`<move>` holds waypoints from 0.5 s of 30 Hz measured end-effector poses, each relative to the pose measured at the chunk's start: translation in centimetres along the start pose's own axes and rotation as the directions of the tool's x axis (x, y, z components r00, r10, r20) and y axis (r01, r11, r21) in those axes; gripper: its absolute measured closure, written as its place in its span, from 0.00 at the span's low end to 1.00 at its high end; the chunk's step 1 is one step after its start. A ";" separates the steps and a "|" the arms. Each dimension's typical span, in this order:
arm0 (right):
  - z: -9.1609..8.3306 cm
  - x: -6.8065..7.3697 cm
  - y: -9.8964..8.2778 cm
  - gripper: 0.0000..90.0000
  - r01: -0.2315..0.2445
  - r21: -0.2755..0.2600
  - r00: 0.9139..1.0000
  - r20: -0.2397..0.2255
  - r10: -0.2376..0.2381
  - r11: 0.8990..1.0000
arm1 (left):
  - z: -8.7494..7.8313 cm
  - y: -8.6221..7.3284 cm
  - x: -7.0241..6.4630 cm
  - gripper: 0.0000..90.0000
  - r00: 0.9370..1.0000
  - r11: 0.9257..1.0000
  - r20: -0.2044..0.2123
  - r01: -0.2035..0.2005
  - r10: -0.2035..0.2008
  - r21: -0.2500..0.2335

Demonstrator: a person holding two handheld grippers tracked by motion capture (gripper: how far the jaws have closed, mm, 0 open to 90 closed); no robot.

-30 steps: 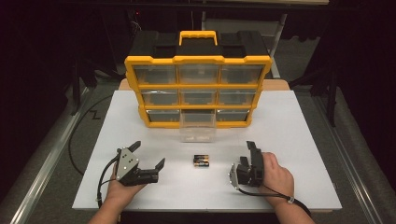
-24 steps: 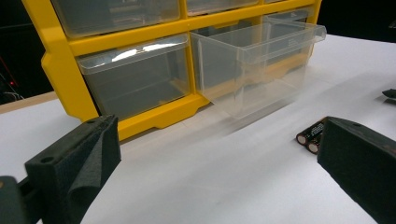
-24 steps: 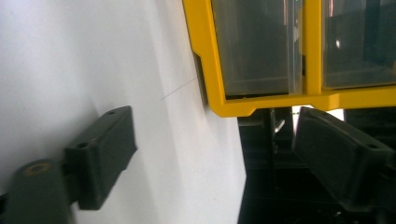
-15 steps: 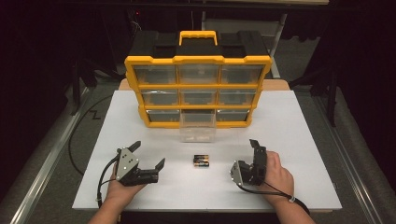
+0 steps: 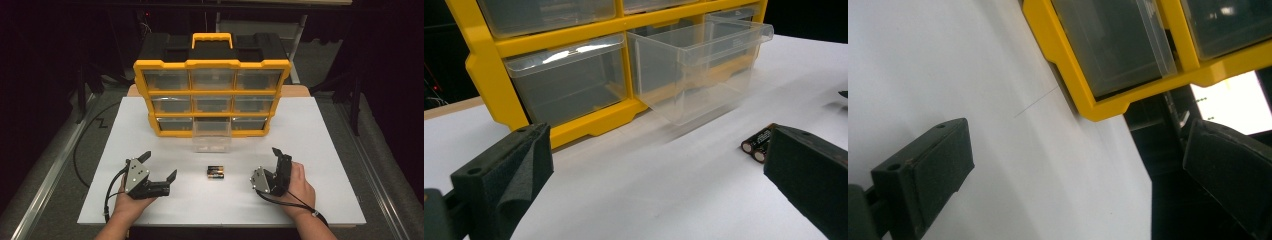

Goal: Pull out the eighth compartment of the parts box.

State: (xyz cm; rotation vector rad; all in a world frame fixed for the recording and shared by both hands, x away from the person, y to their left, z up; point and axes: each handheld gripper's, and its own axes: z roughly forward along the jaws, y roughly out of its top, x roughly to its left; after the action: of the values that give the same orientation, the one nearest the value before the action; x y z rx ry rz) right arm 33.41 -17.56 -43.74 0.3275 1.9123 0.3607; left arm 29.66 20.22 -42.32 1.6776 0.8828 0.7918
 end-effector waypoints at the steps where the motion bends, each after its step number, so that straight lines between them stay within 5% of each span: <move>1: 0.0 -0.1 -0.1 0.01 -0.019 0.002 1.000 -0.011 0.019 1.000 | 0.0 0.0 0.0 0.00 1.000 1.000 -0.001 0.001 -0.001 -0.001; 9: 0.2 -0.6 -0.6 0.01 -0.194 -0.011 0.979 -0.062 0.193 0.981 | 0.0 0.0 0.0 0.00 1.000 1.000 -0.002 0.002 -0.002 0.000; 12: 0.3 -0.8 -0.8 0.01 -0.219 -0.009 0.973 -0.079 0.217 0.976 | 0.0 0.0 0.0 0.00 1.000 1.000 -0.002 0.004 -0.004 0.000; 15: 0.3 -1.1 -1.0 0.01 -0.284 -0.006 0.954 -0.103 0.282 0.959 | 0.0 0.0 0.0 0.00 1.000 1.000 -0.002 0.004 -0.004 0.000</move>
State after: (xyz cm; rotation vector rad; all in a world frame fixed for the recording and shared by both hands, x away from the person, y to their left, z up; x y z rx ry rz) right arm 34.04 -18.83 -43.34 0.5824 1.9621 0.5966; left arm 29.70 20.25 -42.35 1.6745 0.8870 0.7908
